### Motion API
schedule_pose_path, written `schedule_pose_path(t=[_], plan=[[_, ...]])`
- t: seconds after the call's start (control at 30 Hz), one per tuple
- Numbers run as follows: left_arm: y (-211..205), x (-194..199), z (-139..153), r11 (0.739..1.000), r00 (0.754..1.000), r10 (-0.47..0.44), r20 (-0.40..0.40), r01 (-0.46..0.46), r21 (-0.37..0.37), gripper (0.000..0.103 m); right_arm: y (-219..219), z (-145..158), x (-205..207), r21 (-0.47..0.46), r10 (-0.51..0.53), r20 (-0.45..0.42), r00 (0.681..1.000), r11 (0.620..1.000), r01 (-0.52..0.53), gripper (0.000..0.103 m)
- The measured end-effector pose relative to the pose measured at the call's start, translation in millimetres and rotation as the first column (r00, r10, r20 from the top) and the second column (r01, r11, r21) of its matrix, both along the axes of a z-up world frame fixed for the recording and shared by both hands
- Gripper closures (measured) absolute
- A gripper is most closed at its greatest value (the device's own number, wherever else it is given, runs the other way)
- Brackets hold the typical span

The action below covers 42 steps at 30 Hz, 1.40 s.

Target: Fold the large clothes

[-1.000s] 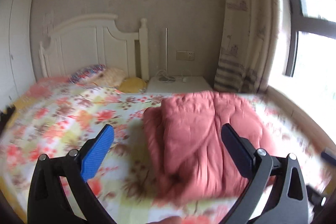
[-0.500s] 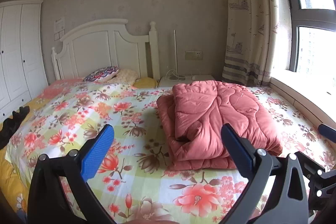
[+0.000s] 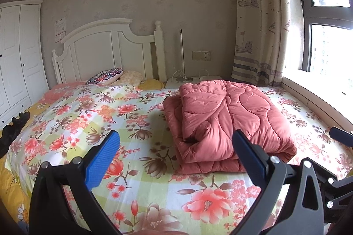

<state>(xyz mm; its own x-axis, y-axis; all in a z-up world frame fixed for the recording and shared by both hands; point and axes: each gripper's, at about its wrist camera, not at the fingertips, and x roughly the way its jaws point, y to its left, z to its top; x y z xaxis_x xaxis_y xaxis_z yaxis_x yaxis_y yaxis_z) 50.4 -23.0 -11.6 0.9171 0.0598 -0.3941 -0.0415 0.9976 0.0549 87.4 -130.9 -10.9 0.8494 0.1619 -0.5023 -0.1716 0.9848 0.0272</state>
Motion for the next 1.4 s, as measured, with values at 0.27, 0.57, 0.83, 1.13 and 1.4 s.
schedule_pose_path(t=[0.27,0.57,0.83,1.13,1.4], plan=[[0.9,1.7,-2.9,1.0,1.0,0.003,-0.011,-0.003,-0.001,0.002,-1.2,-3.2,0.7,0.01,-0.005,-0.01,1.0,1.0,0.005,0.005],[2.0,1.8,-4.0,1.0,1.0,0.006,-0.014,-0.006,-0.002,0.002,0.8,-4.6,1.7,0.013,-0.004,-0.015,1.0,1.0,0.004,0.005],[1.9,1.8,-4.0,1.0,1.0,0.005,-0.015,-0.005,-0.001,0.002,1.7,-5.8,2.6,0.014,-0.001,-0.021,1.0,1.0,0.001,0.005],[2.4,2.1,-5.1,1.0,1.0,0.005,-0.016,-0.005,-0.002,0.002,2.2,-6.9,2.9,0.017,0.0,-0.025,1.0,1.0,0.001,0.005],[3.4,1.1,-6.3,1.0,1.0,0.006,-0.016,-0.006,0.0,0.002,-0.9,-7.3,2.8,0.033,-0.008,-0.027,1.0,0.999,0.009,0.005]])
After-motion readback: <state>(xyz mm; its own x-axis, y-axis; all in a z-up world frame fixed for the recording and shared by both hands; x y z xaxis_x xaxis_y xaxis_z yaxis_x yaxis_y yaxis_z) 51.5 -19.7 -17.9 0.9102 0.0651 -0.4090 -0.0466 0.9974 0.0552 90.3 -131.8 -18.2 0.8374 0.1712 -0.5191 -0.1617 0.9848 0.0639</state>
